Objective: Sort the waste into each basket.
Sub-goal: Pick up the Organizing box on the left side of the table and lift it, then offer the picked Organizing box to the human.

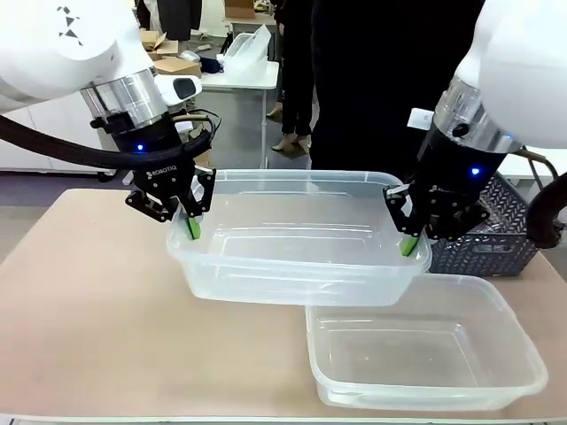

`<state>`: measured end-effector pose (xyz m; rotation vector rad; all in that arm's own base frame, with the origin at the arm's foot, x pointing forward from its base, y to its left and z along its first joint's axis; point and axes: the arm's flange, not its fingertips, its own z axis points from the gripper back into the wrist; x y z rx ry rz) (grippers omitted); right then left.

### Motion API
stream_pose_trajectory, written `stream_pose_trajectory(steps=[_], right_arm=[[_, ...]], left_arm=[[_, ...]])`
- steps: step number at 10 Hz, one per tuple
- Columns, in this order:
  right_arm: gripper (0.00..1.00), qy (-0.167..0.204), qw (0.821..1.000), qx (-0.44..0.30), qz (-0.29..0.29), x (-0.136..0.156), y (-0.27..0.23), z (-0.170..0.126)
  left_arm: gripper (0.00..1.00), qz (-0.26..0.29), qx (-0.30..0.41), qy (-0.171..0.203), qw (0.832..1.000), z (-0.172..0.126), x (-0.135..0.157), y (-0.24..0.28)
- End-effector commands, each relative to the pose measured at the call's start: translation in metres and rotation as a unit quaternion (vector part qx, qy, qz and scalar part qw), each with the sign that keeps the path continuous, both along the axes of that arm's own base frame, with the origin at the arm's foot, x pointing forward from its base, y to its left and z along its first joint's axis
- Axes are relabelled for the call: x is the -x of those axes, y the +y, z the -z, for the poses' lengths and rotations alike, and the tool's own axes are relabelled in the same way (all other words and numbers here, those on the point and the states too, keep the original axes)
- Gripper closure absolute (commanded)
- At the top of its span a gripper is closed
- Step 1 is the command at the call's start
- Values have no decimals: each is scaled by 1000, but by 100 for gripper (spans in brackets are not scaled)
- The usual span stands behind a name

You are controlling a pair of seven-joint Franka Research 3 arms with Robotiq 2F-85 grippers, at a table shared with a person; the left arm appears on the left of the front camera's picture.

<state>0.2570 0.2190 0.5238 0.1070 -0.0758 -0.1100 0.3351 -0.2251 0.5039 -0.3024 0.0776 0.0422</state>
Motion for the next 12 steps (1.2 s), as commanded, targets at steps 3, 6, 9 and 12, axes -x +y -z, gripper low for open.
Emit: stream_pose_trajectory(steps=[3,6,9,12], right_arm=[[94,3,1000,-4,-2,-1,-2,-4],[94,3,1000,-4,-2,-1,-2,-4],[94,3,1000,-4,-2,-1,-2,-4],[94,3,1000,-4,-2,-1,-2,-4]], left_arm=[[95,-9,0,-4,1000,-3,1,4],[95,-9,0,-4,1000,-3,1,4],[95,-9,0,-4,1000,-3,1,4],[95,-9,0,-4,1000,-3,1,4]])
